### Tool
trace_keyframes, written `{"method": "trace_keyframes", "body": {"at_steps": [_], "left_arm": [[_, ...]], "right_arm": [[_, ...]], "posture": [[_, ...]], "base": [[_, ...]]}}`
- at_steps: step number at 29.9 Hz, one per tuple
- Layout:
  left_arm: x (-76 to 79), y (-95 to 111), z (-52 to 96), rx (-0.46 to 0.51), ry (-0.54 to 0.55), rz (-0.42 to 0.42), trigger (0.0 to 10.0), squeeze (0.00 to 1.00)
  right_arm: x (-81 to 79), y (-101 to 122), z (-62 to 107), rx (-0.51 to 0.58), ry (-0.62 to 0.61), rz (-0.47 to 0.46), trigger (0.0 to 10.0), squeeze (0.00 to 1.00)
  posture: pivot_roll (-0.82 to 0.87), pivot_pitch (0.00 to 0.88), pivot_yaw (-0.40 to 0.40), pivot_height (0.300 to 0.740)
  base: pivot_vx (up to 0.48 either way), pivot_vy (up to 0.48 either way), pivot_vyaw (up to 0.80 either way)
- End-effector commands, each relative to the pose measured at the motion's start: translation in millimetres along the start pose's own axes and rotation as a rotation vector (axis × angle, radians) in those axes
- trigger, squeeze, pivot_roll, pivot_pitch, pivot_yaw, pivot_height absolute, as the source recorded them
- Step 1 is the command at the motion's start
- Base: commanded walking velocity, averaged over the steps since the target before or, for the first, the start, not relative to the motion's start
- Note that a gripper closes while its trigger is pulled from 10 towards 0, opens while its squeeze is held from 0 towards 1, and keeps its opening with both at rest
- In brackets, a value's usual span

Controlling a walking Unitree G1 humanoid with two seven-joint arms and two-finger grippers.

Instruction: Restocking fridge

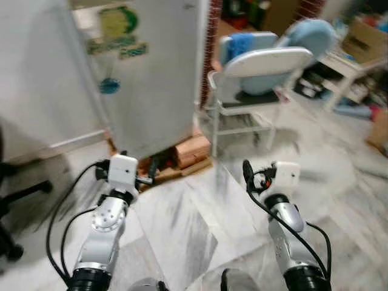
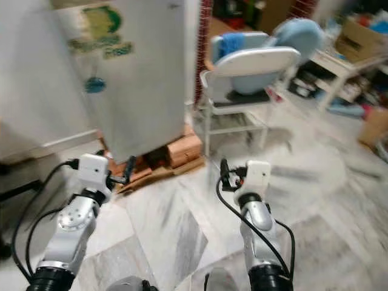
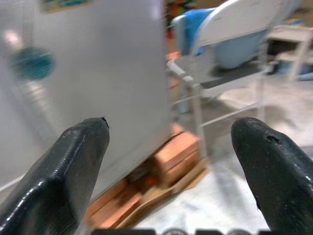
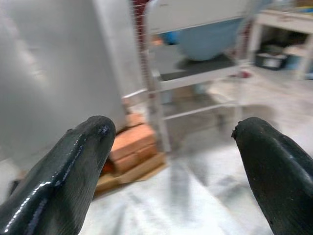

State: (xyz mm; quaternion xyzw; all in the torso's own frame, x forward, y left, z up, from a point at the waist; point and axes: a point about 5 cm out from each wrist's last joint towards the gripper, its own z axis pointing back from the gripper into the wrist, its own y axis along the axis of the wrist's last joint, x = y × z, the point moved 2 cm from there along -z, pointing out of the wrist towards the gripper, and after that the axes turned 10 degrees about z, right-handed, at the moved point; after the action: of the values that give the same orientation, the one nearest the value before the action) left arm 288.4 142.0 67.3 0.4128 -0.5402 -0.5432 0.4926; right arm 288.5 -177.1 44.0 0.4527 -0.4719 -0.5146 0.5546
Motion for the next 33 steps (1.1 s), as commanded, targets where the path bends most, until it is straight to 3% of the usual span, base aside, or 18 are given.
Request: {"method": "trace_keyframes", "body": {"at_steps": [1, 9, 33], "left_arm": [[2.2, 1.8, -0.1, 0.005, -0.012, -0.003, 10.0, 0.00], [5.3, 3.3, -0.2, 0.015, -0.047, -0.016, 10.0, 0.00], [11.1, 2.6, 0.2, 0.014, -0.095, -0.013, 10.0, 0.00]], "right_arm": [[0.5, 3.7, -1.4, 0.008, -0.006, -0.006, 10.0, 0.00], [0.2, 3.8, -1.8, 0.006, -0.007, -0.008, 10.0, 0.00], [0.3, 5.8, -3.0, 0.011, -0.007, -0.004, 10.0, 0.00]], "posture": [[-0.06, 0.000, 0.035, 0.740], [-0.06, 0.000, 0.037, 0.740], [-0.06, 0.000, 0.038, 0.740]], "base": [[0.000, 0.450, -0.80], [0.091, 0.409, -0.80], [0.480, 0.000, -0.80]]}}
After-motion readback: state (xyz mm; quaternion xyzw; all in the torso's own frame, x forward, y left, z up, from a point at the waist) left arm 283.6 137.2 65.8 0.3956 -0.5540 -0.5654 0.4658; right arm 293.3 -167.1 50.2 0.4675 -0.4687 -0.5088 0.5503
